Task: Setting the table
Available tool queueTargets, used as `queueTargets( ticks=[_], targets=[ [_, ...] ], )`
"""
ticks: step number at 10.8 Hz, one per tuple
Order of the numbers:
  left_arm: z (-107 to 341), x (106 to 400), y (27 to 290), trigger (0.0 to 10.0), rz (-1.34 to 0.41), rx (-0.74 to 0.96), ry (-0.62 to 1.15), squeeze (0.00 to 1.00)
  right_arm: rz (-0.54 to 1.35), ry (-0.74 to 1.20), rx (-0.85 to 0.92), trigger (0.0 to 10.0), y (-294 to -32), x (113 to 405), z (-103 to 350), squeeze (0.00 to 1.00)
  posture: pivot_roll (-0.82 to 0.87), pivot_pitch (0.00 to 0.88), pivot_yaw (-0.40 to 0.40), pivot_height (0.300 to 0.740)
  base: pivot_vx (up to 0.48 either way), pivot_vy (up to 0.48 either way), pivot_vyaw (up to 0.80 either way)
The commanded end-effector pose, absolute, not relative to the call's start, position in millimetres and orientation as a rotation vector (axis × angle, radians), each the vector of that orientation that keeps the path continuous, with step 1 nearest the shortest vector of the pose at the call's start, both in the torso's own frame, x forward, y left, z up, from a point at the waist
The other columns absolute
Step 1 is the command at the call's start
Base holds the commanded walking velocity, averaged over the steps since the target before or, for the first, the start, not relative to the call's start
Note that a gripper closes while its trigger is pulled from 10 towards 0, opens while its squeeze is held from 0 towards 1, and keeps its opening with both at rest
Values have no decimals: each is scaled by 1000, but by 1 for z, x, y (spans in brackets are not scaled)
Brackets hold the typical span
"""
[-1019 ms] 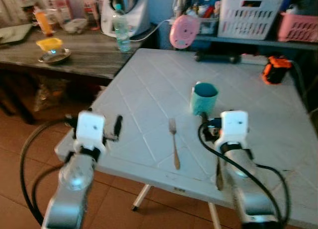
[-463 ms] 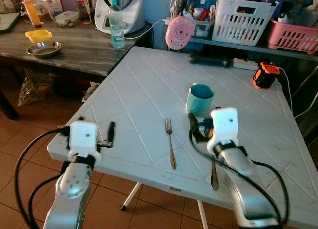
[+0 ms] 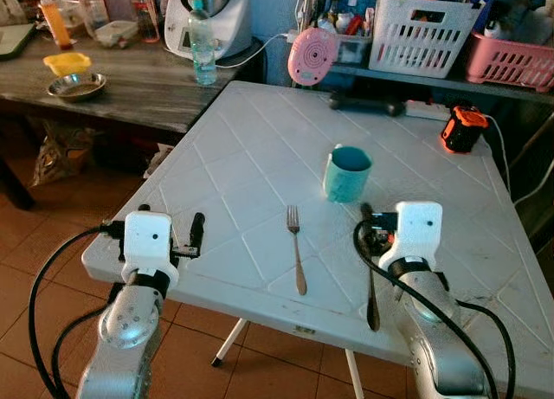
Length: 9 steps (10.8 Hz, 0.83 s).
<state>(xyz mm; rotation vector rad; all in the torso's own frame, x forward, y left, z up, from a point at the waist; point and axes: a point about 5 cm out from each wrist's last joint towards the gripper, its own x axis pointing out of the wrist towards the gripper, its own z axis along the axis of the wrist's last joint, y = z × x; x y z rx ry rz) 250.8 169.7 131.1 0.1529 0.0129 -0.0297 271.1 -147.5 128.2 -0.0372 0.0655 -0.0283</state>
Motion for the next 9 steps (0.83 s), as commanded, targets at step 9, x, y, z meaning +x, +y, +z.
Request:
queueTargets(
  ticks=[9],
  targets=[
    [112, 235, 148, 10000, -287, 105, 164, 0, 195, 271, 153, 10000, -101, 277, 120, 1000, 88, 97, -57, 740, 0, 0, 0]
  ],
)
